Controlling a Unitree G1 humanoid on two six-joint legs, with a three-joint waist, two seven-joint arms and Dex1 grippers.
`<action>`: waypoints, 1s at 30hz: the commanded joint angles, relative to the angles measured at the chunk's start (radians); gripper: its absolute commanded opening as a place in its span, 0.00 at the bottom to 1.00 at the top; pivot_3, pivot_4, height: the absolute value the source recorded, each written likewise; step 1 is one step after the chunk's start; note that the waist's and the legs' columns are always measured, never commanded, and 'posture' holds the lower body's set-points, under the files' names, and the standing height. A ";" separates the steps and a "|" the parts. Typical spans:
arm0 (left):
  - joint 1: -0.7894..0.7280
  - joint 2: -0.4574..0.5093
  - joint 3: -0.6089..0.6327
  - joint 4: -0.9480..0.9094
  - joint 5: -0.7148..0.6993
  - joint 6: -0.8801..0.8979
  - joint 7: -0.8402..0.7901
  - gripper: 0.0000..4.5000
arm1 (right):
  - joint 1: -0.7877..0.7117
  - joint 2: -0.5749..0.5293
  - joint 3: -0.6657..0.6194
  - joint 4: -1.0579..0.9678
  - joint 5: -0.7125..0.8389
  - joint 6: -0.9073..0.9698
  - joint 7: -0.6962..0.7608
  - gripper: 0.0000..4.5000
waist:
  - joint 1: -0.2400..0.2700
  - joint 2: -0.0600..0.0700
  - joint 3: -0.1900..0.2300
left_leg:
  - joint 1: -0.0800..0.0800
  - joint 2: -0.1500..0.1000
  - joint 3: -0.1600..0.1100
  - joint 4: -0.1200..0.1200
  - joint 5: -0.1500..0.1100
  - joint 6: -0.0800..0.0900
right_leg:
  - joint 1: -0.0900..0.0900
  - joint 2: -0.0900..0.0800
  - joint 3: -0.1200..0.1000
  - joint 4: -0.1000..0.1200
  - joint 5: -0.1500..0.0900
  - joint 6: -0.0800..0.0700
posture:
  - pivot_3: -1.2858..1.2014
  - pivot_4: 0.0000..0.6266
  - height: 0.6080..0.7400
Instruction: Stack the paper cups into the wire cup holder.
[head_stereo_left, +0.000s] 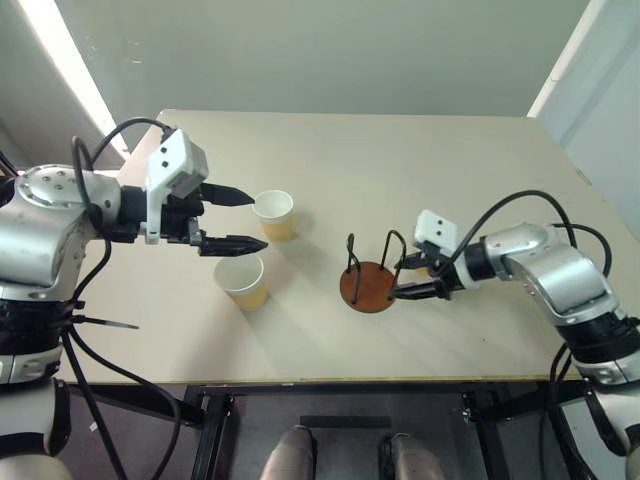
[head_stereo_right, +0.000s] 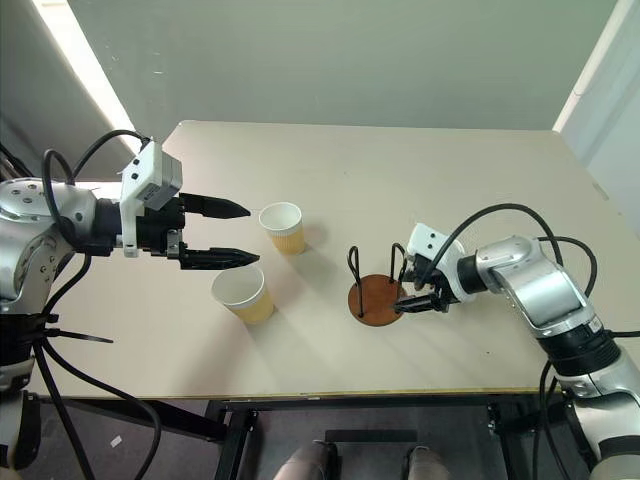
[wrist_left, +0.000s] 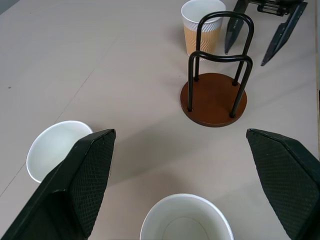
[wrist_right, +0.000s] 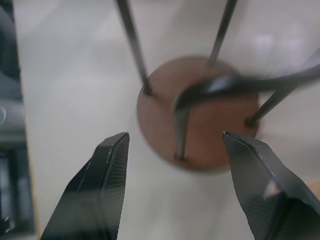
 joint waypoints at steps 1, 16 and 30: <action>-0.022 0.000 0.015 -0.018 0.001 -0.013 0.008 1.00 | 0.014 -0.049 -0.048 -0.075 0.033 0.002 0.027 0.69 | -0.001 0.000 0.000 | 0.000 0.000 0.000 0.000 0.000 0.000 | 0.000 0.000 0.000 0.000 0.000 0.000 | 0.52 0.24 1.00; -0.052 -0.032 0.017 0.000 0.030 -0.045 0.044 1.00 | -0.123 -0.144 -0.170 -0.040 0.098 -0.031 0.052 0.69 | -0.003 0.000 0.000 | 0.001 0.000 0.000 0.000 0.001 0.005 | 0.001 0.000 0.000 0.000 0.001 0.001 | 0.52 0.24 1.00; -0.042 0.014 -0.048 -0.061 0.135 -0.133 0.018 1.00 | -0.280 -0.056 -0.217 -0.010 0.210 0.057 0.031 0.69 | -0.002 0.000 0.000 | 0.000 -0.001 -0.001 0.000 0.002 0.004 | 0.001 0.001 0.000 -0.002 0.002 0.000 | 0.52 0.24 1.00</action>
